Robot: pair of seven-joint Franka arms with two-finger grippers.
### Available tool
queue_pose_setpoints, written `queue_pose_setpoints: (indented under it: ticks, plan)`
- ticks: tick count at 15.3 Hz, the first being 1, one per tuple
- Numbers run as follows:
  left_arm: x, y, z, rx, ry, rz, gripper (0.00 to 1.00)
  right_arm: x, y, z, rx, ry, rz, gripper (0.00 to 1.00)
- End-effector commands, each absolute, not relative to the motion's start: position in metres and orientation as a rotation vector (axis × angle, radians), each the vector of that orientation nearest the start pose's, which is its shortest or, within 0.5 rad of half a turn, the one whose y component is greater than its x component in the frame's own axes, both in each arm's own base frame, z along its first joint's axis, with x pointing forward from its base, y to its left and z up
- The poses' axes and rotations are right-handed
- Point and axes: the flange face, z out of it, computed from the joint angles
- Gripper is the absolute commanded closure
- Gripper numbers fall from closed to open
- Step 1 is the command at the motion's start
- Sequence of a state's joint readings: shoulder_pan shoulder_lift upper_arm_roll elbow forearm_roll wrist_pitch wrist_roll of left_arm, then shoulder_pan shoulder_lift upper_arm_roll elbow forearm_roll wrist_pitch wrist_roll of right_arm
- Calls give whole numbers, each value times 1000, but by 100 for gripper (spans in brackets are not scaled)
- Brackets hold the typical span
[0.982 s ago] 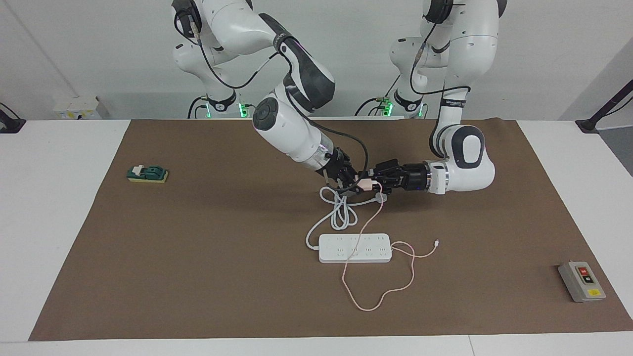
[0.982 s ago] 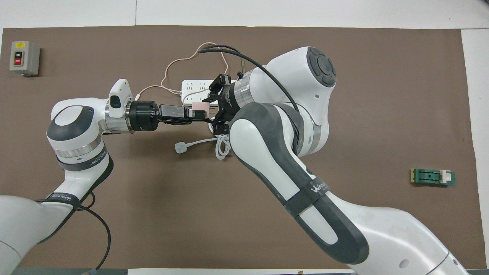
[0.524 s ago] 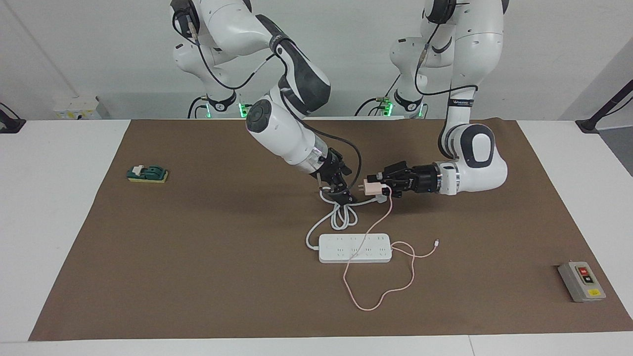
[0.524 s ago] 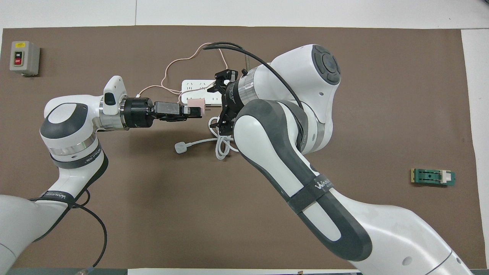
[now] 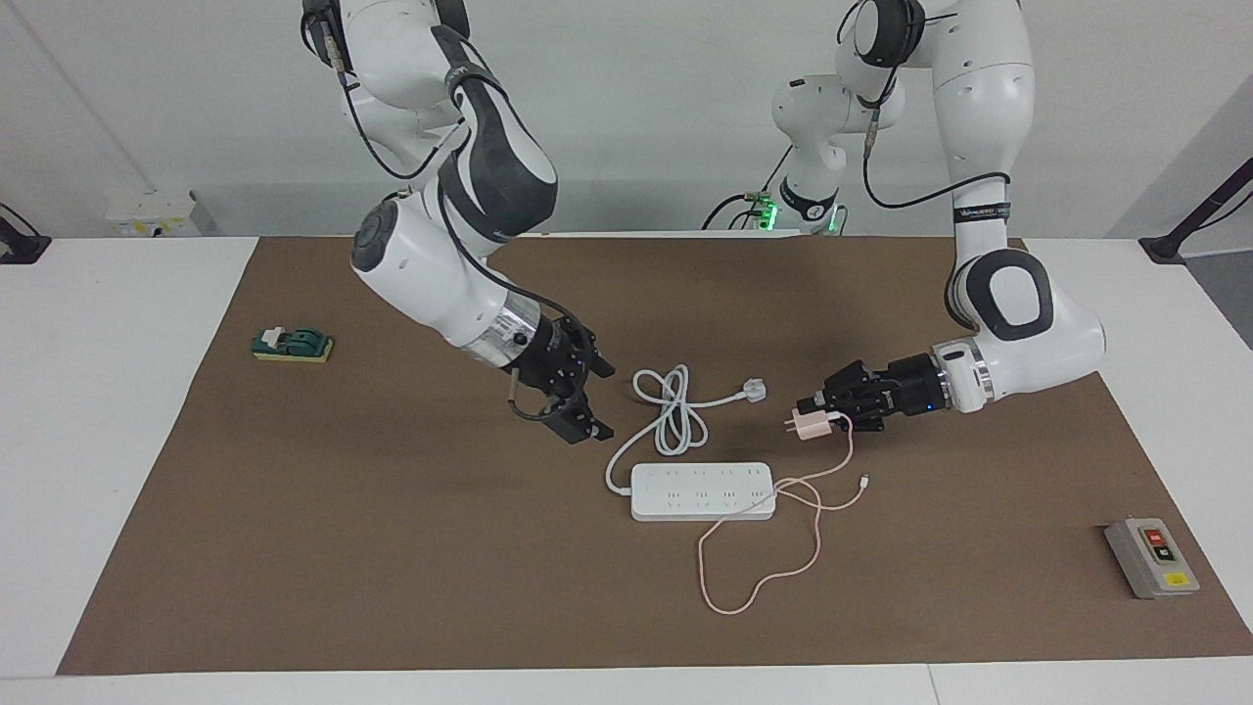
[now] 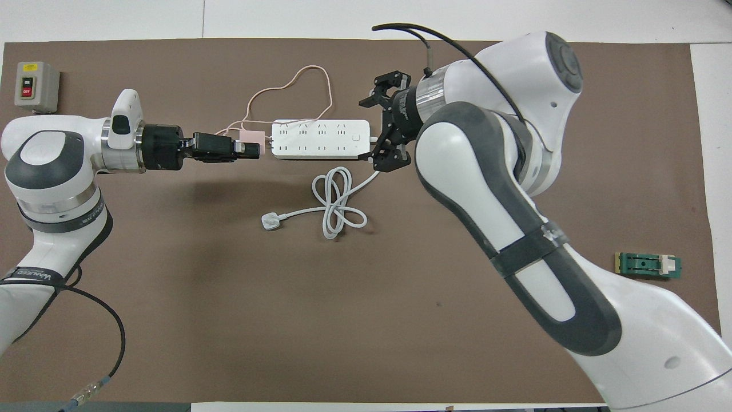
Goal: Plug charger into power strip
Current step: 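Open the right gripper and withdraw it while the left gripper holds charger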
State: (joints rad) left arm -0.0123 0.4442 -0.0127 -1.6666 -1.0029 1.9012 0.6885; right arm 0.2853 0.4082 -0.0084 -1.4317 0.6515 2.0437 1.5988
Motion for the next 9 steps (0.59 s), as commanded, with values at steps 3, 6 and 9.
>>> queue_pose_setpoints:
  ticks: [3, 6, 9]
  plan:
    - [690, -109, 371, 2520, -609, 259, 100, 659, 143, 519, -2085, 1665, 430, 0]
    - [688, -154, 382, 2527, -732, 289, 100, 647, 101, 522, -2406, 1415, 350, 0]
    - [684, -195, 399, 2600, -1011, 289, 100, 637, 82, 527, -2674, 1088, 284, 0]
